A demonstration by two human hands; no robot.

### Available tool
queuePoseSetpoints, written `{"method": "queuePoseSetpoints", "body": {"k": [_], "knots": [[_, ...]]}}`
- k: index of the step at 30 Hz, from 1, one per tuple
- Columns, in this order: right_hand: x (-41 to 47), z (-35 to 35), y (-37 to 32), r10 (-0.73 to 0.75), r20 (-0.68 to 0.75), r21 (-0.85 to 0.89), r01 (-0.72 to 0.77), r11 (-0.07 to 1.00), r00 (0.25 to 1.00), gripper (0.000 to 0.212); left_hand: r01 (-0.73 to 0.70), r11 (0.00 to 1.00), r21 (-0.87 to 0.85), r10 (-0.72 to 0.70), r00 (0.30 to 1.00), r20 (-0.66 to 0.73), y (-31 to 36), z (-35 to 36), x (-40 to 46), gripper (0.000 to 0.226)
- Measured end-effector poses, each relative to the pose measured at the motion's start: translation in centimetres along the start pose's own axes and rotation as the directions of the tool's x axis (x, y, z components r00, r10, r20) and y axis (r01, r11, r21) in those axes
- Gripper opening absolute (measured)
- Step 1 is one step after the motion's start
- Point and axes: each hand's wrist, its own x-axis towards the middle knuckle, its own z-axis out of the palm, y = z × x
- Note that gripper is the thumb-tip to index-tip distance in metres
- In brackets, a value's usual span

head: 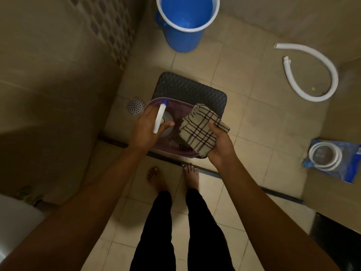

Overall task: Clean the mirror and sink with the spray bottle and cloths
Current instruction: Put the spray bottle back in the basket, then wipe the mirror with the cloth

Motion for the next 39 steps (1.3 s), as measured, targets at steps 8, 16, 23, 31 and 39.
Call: {"method": "queuePoseSetpoints", "body": {"k": [8,16,23,31,39], "knots": [[-1.7,0.6,-0.8,0.009,0.004,0.001,-0.009,1.0,1.0,0.037,0.05,0.991,0.128,-0.06,0.995,0.079,0.2,-1.7,-1.7,0.065],[-3.1,1.0,-1.4,-0.014,0.035,-0.013,0.015,1.0,0.999,0.044,0.143,0.935,0.325,-0.126,0.989,-0.071,2.5,-1.2,-2.8,0.032],[-4.0,1.4,-1.9,-0.016,0.076,-0.043,0.02,0.999,0.997,0.043,0.186,0.903,0.388,-0.163,0.982,-0.091,3.7,-1.3,-2.9,0.032],[-7.0,4.1,-5.4,-0.014,0.183,-0.109,0.034,0.993,0.983,0.039,0.185,0.894,0.407,-0.15,0.982,-0.117,6.5,-4.0,-4.5,0.033],[-12.2,8.8,-8.6,0.018,0.332,-0.182,0.045,0.982,0.943,0.038,0.245,0.831,0.499,-0.133,0.959,-0.25,11.1,-8.0,-9.1,0.07]]}}
